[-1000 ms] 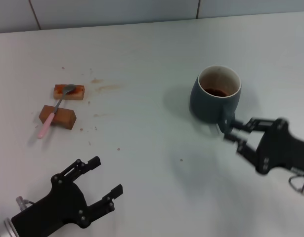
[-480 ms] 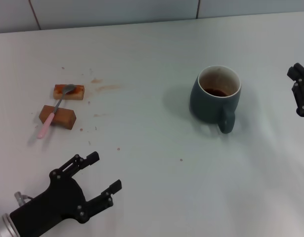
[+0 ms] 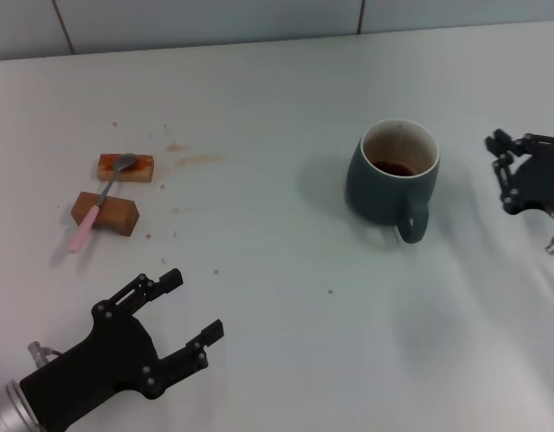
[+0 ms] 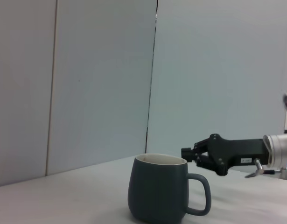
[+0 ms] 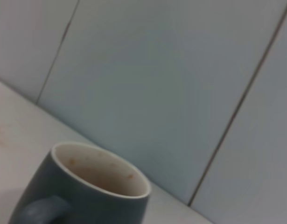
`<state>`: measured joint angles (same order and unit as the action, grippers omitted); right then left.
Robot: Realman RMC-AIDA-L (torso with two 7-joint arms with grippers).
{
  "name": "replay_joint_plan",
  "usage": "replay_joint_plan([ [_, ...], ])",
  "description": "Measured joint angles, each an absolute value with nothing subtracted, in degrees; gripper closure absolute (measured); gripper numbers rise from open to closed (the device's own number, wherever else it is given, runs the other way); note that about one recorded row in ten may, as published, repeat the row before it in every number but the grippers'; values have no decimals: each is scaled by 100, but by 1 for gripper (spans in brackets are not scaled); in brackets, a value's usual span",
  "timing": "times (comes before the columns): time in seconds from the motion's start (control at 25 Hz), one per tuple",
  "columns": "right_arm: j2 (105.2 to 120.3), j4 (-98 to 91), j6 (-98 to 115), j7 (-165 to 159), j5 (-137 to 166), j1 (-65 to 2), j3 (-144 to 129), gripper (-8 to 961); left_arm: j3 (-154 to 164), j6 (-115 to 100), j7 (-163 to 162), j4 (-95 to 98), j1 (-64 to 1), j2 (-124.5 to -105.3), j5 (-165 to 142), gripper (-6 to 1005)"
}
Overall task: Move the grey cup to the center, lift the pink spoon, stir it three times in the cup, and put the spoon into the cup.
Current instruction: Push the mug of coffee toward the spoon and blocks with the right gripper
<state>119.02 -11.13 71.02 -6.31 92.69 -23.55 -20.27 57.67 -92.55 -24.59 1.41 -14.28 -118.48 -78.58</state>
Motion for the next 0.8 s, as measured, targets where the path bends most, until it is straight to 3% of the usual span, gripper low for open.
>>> replay_joint_plan([
  [0.8,11916,-434,6085,-614,10015,-3285,-2030,887,5739,-9252,-2476,198,-1457,-11839,-7831,198],
])
